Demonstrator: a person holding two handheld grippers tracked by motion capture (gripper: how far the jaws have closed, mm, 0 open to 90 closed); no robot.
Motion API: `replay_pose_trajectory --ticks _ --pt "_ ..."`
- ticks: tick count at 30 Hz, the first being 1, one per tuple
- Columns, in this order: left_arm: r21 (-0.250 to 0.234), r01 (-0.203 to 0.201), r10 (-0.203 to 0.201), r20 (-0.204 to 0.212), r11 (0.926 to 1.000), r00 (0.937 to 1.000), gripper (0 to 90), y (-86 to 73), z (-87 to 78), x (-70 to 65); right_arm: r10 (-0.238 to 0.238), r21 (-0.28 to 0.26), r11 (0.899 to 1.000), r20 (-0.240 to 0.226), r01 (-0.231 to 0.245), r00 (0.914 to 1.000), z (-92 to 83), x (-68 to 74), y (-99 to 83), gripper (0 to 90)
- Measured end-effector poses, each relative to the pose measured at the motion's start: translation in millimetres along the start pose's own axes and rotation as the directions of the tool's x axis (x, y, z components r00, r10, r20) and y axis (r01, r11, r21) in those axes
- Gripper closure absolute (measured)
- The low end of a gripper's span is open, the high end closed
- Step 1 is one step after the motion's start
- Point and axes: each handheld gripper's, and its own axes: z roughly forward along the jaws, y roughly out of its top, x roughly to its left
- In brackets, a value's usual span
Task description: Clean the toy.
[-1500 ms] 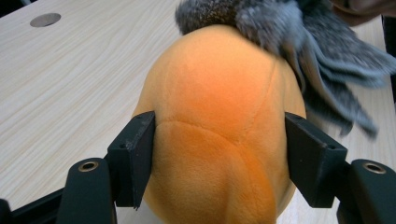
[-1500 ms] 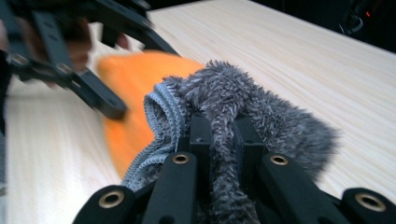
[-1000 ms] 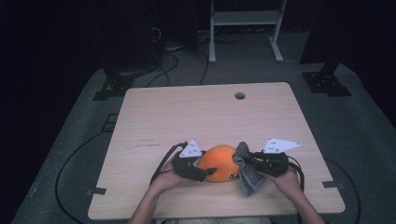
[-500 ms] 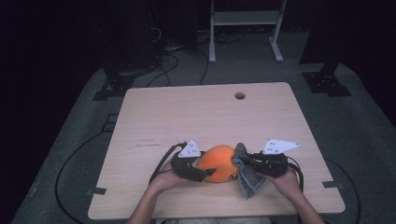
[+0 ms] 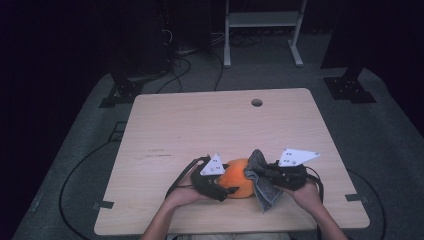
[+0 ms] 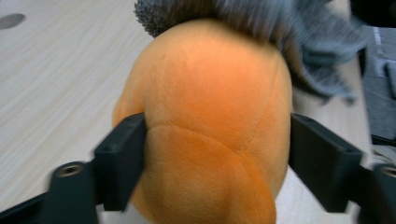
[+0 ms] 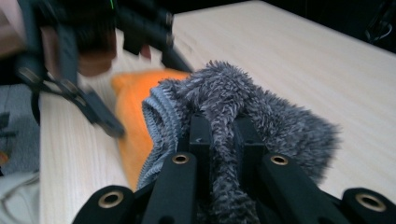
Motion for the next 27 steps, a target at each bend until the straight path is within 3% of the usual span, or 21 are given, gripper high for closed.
replay_pose_trajectory --ticks 2,3,5,9,11,14,19,20,22,27 --pt "-0.010 0.067 -0.067 -0.001 0.9977 0.9977 13.8 0.2 -3.0 5.9 0.021 -0.002 1.000 -0.004 -0.021 0.9998 1.6 -3.5 -4.6 80.5" --pt "0.005 0.120 -0.120 -0.008 0.9927 0.9927 11.5 -0.2 -2.9 10.3 0.025 -0.001 1.000 0.001 -0.025 0.9997 0.7 -5.2 -5.2 80.4" --pt "0.030 0.162 -0.163 0.025 0.9863 0.9864 13.8 -2.3 0.5 14.5 0.042 0.005 0.999 0.009 -0.042 0.9991 -2.3 -9.5 -8.0 80.4" --pt "0.005 0.068 -0.068 -0.021 0.9976 0.9975 28.2 1.7 -0.3 6.3 0.029 0.034 0.999 0.025 -0.030 0.9993 -8.2 -15.1 -7.5 80.4" --pt "-0.002 0.022 -0.022 -0.026 0.9998 0.9994 32.4 3.9 0.6 1.9 -0.018 0.029 0.999 0.060 0.016 0.9981 -16.2 -8.2 3.1 80.5" --pt "-0.001 -0.050 0.050 -0.041 0.9988 0.9979 32.8 9.4 3.1 -7.8 -0.079 0.003 0.997 0.033 0.079 0.9963 -18.4 10.5 21.7 80.5" --pt "0.058 -0.144 0.147 -0.050 0.9878 0.9878 32.4 12.7 6.3 -20.0 -0.159 0.048 0.986 -0.017 0.159 0.9872 3.5 35.8 31.1 80.4" --pt "0.064 -0.149 0.152 -0.042 0.9867 0.9875 32.4 9.5 6.3 -19.3 -0.161 0.055 0.985 -0.031 0.162 0.9865 6.8 35.3 29.0 80.5" --pt "0.060 -0.128 0.130 -0.034 0.9899 0.9909 33.4 5.1 5.8 -15.7 -0.116 0.050 0.992 -0.055 0.118 0.9918 7.6 27.3 24.0 80.5" --pt "0.098 -0.083 0.084 -0.002 0.9917 0.9965 33.9 -4.1 1.6 -3.1 -0.055 0.053 0.997 -0.003 0.055 0.9985 0.1 7.2 9.8 80.5"
